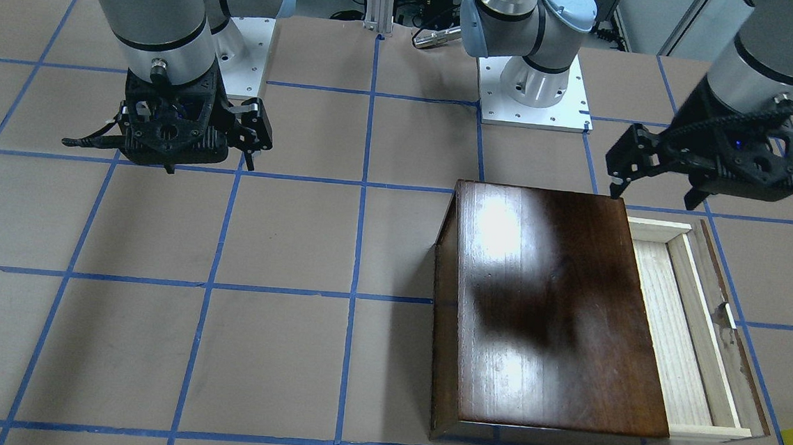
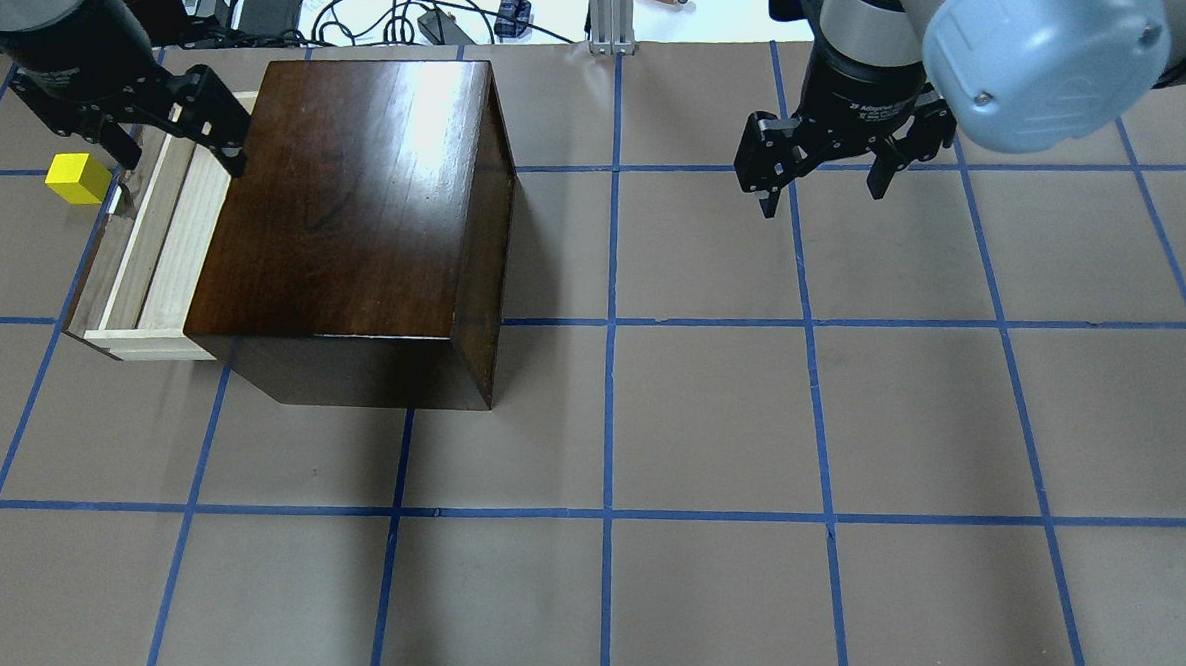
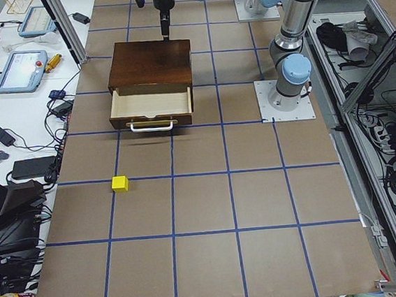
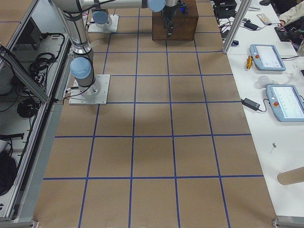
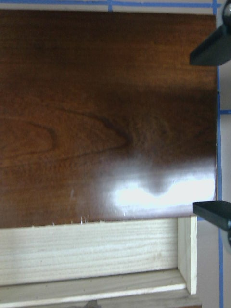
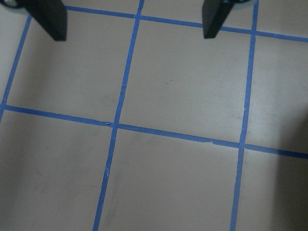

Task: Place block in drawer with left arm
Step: 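Move the left gripper down over the yellow cube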

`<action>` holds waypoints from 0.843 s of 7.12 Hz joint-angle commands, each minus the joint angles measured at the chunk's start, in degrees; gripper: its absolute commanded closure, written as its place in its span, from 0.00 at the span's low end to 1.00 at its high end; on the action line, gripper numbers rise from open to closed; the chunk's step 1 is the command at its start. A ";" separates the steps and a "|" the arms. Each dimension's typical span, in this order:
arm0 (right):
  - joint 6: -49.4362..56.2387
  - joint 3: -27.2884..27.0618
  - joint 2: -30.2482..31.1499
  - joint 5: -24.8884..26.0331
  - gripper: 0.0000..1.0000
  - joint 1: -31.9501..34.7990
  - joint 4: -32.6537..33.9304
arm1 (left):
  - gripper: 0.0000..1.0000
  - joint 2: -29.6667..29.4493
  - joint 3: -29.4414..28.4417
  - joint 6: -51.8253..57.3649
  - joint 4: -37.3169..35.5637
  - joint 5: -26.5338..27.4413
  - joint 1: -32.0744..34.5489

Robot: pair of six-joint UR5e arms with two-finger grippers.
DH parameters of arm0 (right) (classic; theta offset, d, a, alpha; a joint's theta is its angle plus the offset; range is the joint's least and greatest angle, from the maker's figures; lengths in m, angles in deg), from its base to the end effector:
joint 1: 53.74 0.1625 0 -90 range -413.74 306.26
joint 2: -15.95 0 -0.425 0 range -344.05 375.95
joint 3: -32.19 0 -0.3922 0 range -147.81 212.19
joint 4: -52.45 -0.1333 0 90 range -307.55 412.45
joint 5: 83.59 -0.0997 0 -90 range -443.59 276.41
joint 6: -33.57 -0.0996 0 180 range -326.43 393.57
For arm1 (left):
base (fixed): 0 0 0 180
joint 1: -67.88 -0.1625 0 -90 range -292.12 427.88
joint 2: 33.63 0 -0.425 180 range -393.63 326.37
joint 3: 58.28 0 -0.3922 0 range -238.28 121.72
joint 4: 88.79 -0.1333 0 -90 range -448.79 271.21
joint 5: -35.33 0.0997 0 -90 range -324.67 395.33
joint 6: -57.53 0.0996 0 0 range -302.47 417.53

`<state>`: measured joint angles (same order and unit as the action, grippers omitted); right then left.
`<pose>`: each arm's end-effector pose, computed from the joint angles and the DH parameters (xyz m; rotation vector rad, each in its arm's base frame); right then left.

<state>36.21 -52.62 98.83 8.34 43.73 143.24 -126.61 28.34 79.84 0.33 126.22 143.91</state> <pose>0.1994 -0.5209 0.4695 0.2743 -3.0948 -0.0287 -0.0032 -0.5327 0.4923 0.2266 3.1115 -0.0256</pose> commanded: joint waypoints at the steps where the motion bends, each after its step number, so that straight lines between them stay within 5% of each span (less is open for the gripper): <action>1: 0.08 0.00 0.00 0.00 0.00 0.00 0.00 | 0.00 -3.85 -0.39 24.24 -0.69 0.25 -11.11; 6: 0.08 0.00 0.00 0.00 0.00 0.00 0.00 | 0.00 -23.70 -13.89 65.66 -11.50 4.02 -14.77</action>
<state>36.27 -52.62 98.83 8.34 43.73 143.24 -145.41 18.82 134.46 -9.73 128.29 129.48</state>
